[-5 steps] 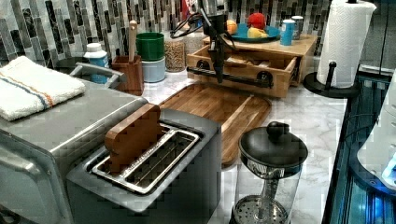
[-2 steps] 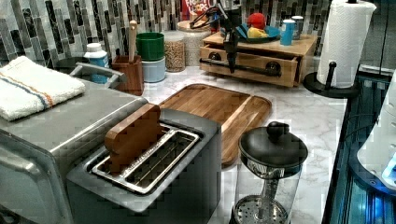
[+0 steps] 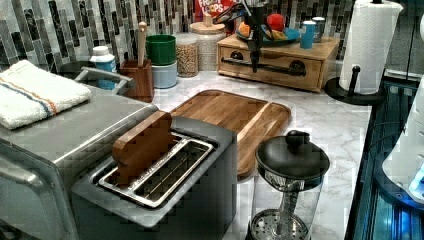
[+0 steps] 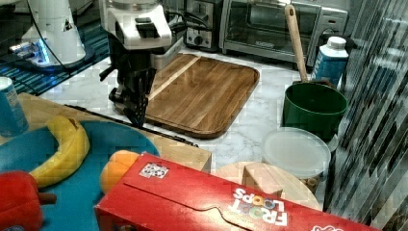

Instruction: Close the drawer.

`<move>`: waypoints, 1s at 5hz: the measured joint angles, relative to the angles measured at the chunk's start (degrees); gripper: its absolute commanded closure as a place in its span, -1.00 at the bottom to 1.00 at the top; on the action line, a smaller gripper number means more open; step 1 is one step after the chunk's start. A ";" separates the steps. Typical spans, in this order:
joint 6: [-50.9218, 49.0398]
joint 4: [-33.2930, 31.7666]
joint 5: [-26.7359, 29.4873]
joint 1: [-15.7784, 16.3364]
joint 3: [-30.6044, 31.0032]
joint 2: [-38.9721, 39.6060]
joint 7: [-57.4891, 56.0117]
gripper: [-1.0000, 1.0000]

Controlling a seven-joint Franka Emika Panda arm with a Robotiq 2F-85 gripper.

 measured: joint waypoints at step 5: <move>0.03 -0.39 -5.50 1.22 0.43 -0.20 0.06 1.00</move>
